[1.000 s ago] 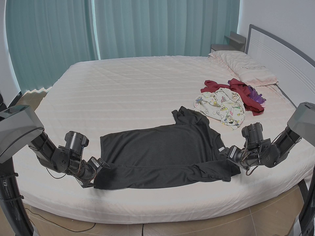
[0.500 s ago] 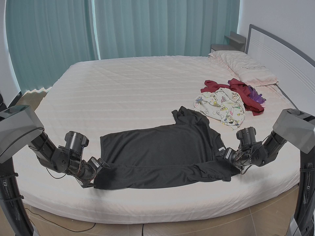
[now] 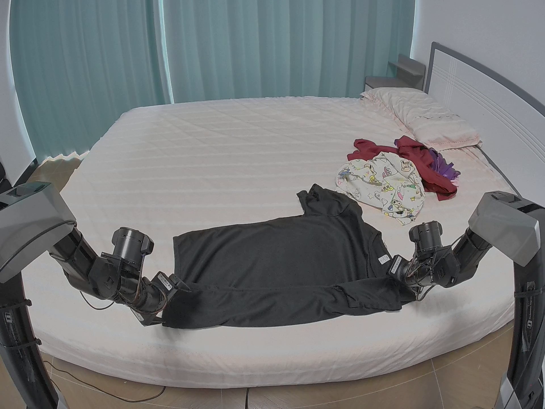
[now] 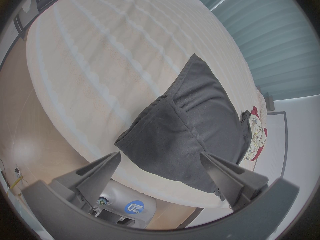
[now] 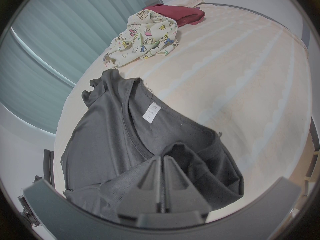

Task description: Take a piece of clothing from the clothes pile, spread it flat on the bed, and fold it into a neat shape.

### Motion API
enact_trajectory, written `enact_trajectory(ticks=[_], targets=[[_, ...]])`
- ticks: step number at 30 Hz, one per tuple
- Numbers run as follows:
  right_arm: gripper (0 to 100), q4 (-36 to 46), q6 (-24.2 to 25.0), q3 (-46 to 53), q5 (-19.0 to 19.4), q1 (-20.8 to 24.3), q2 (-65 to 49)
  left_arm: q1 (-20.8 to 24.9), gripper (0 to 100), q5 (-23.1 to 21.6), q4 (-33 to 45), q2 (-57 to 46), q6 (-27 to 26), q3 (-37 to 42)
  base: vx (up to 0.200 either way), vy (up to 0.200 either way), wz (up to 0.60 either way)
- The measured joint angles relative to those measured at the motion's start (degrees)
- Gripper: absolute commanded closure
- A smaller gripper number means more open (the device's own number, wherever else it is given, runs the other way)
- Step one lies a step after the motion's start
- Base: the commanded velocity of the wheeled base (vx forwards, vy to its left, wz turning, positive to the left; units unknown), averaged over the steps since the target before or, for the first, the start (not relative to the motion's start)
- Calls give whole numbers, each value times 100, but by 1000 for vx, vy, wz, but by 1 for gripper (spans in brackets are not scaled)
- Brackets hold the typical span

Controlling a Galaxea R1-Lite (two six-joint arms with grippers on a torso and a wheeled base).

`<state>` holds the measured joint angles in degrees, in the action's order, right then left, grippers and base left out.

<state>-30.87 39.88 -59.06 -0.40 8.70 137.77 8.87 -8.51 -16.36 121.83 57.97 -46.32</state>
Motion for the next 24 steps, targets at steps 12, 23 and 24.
enact_trajectory(ticks=[12, 23, 24], targets=[[100, -468, 143, -4, -22, -166, -15, 0, 0, -2, 0, 0, -2, 2, 0, 0, 0], [0, -477, 165, -9, -22, -195, -17, 0, 0, 0, -6, 0, 2, -6, 0, 0, 0], [0, -477, 162, -4, -22, -195, -22, 0, 0, 4, -6, 0, 2, -9, 0, 0, 0]])
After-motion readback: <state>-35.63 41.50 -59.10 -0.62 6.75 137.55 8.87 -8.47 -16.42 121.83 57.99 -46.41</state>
